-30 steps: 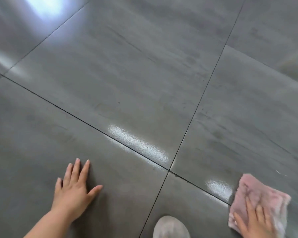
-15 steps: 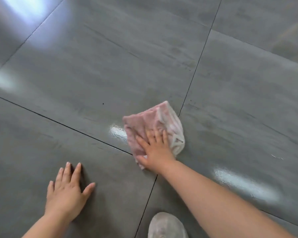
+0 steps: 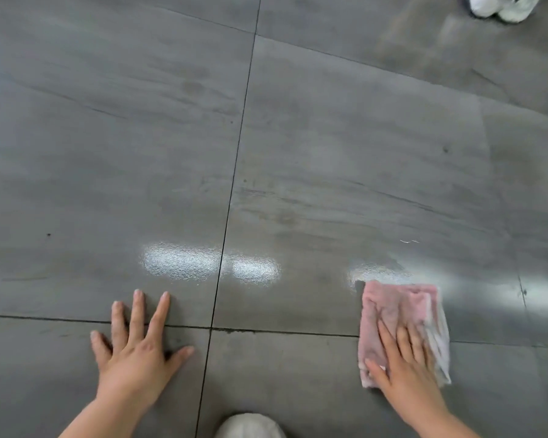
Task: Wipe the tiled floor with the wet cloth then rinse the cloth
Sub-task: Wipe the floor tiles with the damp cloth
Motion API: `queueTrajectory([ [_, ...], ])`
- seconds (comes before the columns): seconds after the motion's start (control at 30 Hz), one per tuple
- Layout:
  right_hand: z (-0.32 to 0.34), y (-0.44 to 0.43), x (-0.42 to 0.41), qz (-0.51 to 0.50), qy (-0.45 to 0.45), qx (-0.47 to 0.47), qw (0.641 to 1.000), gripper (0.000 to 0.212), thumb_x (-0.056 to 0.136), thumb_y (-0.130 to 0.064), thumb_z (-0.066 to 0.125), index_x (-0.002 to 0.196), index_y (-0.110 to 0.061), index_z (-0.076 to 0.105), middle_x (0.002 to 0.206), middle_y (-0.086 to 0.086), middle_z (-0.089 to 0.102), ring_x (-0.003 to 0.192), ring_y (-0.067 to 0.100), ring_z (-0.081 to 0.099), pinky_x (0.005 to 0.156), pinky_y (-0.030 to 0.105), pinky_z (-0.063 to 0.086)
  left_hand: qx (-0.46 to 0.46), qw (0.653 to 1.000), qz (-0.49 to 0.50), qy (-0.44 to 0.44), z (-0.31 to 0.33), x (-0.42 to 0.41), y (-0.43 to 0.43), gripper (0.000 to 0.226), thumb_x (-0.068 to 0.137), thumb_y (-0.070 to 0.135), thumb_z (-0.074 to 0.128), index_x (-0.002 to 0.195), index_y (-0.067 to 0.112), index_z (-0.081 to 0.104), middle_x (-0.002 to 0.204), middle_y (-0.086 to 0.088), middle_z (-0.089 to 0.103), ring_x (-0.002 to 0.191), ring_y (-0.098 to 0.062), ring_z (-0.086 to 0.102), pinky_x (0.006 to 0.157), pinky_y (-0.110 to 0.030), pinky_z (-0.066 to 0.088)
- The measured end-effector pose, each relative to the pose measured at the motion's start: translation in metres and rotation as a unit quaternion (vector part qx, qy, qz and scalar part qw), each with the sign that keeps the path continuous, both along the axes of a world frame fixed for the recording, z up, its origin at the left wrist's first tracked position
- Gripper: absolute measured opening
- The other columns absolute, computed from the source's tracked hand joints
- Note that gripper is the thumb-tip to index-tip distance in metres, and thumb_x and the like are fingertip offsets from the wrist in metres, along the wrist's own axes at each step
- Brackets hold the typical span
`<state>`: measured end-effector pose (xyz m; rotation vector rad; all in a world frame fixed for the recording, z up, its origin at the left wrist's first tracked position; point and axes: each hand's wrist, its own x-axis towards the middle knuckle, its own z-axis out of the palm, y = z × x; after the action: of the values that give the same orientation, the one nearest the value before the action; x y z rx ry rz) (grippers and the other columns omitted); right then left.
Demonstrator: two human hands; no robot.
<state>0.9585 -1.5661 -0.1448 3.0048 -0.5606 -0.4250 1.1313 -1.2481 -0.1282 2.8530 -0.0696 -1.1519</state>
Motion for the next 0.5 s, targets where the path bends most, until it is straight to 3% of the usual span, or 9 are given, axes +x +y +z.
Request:
queueTrajectory([
  [0.07,0.003,0.006,0.002,-0.047,0.021,-0.005,0.999,0.062,0.082,-0.046,0.035,0.136,-0.015,0.033,0.139,0.016,0.041,0.129,0.037,0.030,0.110,0.046,0.024,0.001,1.000,0.002,0.006,0.003,0.001,-0.002,0.086,0.081,0.066,0.035,0.139,0.034,-0.021,0.151,-0.003,-0.026,0.139,-0.030,-0.022,0.114,-0.050,0.001],
  [0.1,0.006,0.011,0.012,-0.088,0.023,0.000,0.996,0.057,0.071,-0.037,0.044,0.123,-0.012,0.043,0.115,0.020,0.059,0.110,0.043,0.047,0.091,0.053,0.044,0.001,1.000,-0.001,0.006,0.005,0.002,-0.003,0.087,0.081,0.065,0.036,0.139,0.034,-0.020,0.151,-0.003,-0.026,0.140,-0.030,-0.022,0.114,-0.050,0.002],
  [0.13,0.010,0.013,0.026,-0.117,0.009,0.001,0.993,0.052,0.065,-0.026,0.049,0.115,-0.009,0.046,0.101,0.021,0.064,0.096,0.045,0.056,0.070,0.053,0.053,0.003,1.000,-0.003,0.007,0.007,0.002,-0.004,0.087,0.081,0.065,0.037,0.139,0.034,-0.020,0.151,-0.003,-0.026,0.140,-0.030,-0.021,0.114,-0.050,0.003],
  [0.17,0.017,0.014,0.040,-0.154,0.011,-0.002,0.988,0.050,0.068,-0.016,0.052,0.116,-0.007,0.047,0.104,0.022,0.063,0.093,0.046,0.058,0.065,0.049,0.054,0.002,1.000,-0.008,0.007,0.008,0.003,-0.003,0.086,0.082,0.063,0.038,0.139,0.034,-0.020,0.151,-0.002,-0.026,0.140,-0.030,-0.021,0.114,-0.050,0.004],
  [0.23,0.030,0.010,0.059,-0.218,0.066,0.009,0.974,0.048,0.079,-0.005,0.053,0.127,-0.008,0.045,0.129,0.016,0.051,0.113,0.038,0.049,0.079,0.041,0.048,-0.003,1.000,-0.017,0.006,0.012,0.006,0.000,0.083,0.085,0.057,0.040,0.139,0.035,-0.018,0.152,-0.001,-0.024,0.140,-0.029,-0.019,0.114,-0.048,0.007],
  [0.3,0.037,0.006,0.067,-0.293,0.052,0.047,0.954,0.039,0.084,-0.003,0.047,0.121,-0.014,0.050,0.127,0.010,0.052,0.115,0.030,0.047,0.075,0.032,0.041,-0.035,0.999,-0.019,0.000,0.018,0.008,0.006,0.075,0.088,0.048,0.042,0.141,0.036,-0.010,0.154,0.002,-0.018,0.142,-0.025,-0.014,0.115,-0.043,0.011],
  [0.33,0.041,0.007,0.069,-0.317,0.004,0.079,0.945,0.033,0.084,-0.001,0.044,0.112,-0.014,0.055,0.117,0.010,0.056,0.106,0.029,0.052,0.069,0.030,0.038,-0.064,0.998,-0.006,-0.003,0.022,0.009,0.010,0.070,0.089,0.043,0.042,0.142,0.036,-0.003,0.155,0.004,-0.010,0.143,-0.022,-0.008,0.115,-0.039,0.016],
  [0.4,0.052,0.012,0.069,-0.394,-0.099,0.192,0.893,0.017,0.084,0.000,0.041,0.088,-0.011,0.054,0.088,0.011,0.056,0.072,0.029,0.054,0.061,0.032,0.037,-0.136,0.990,0.046,-0.015,0.036,0.008,0.019,0.059,0.090,0.032,0.044,0.141,0.036,0.015,0.153,0.007,0.014,0.140,-0.016,0.018,0.108,-0.032,0.029],
  [0.5,0.081,0.027,0.061,-0.549,-0.176,0.332,0.746,0.014,0.082,0.002,0.037,0.074,-0.009,0.042,0.047,0.007,0.051,0.040,0.023,0.047,0.046,0.024,0.039,-0.189,0.978,0.075,-0.046,0.075,-0.006,0.033,0.043,0.090,0.019,0.046,0.131,0.031,0.040,0.140,0.009,0.040,0.127,-0.015,0.040,0.096,-0.027,0.035],
])
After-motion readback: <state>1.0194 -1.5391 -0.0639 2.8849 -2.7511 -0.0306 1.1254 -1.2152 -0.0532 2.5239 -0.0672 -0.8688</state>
